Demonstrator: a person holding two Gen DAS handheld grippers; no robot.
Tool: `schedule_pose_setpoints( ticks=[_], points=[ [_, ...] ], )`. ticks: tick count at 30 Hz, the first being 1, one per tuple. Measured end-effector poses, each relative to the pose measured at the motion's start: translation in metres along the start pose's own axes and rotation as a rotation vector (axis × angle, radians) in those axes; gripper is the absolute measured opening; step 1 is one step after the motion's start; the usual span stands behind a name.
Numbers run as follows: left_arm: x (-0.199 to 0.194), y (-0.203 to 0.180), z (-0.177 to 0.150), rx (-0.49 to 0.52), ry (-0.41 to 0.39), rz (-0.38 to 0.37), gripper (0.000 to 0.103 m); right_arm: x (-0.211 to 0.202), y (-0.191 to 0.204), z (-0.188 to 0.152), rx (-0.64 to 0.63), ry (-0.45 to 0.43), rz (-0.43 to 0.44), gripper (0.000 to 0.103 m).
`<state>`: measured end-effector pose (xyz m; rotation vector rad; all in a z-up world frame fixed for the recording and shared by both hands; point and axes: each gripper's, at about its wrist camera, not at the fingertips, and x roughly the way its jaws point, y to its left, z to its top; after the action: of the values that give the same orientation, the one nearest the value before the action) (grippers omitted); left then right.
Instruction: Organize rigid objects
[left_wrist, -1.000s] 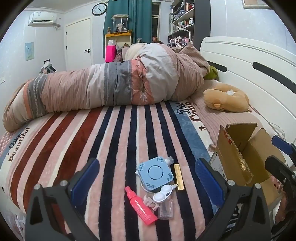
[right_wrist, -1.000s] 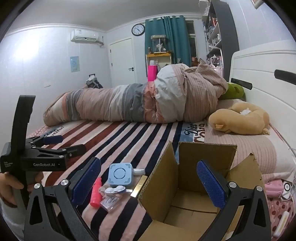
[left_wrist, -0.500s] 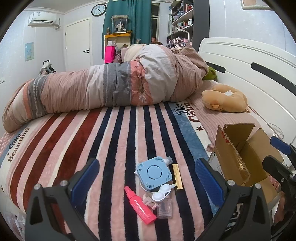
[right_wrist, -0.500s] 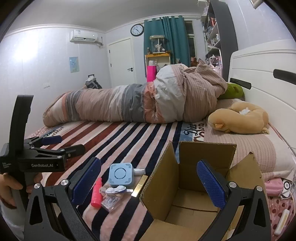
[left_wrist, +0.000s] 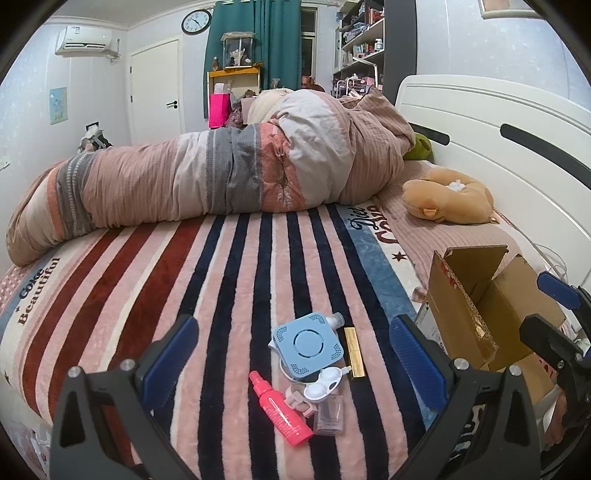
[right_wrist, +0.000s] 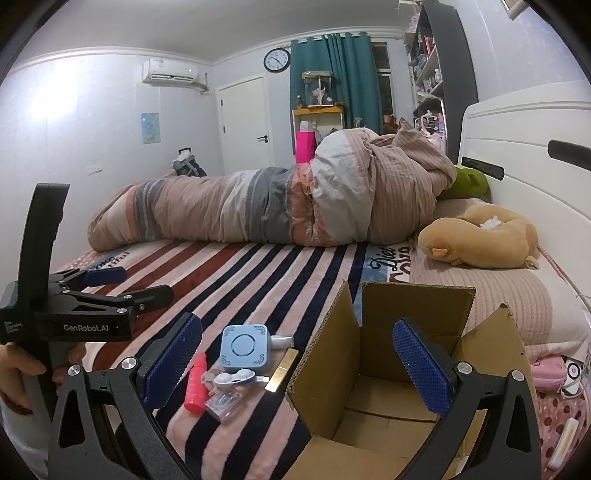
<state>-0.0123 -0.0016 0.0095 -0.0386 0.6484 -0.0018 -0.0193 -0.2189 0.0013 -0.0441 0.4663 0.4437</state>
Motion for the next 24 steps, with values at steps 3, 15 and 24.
schedule_pose_setpoints(
  ticks=[3,15,24],
  points=[
    [-0.0002,-0.0014,0.0003,0.002,0.001,-0.003,0.103,-0.0008,-0.0001,-0.0012,-0.004,0.001,-0.001,0.103],
    [-0.0003,-0.0021,0.0000,0.003,0.001,-0.006,0.103,-0.0006,0.0016,0.0037,0.014,0.000,-0.004,0.103],
    [-0.0009,-0.0041,-0.0010,0.005,-0.001,-0.010,0.103,0.0002,0.0022,0.0064,0.001,-0.005,-0.001,0.103]
  ],
)
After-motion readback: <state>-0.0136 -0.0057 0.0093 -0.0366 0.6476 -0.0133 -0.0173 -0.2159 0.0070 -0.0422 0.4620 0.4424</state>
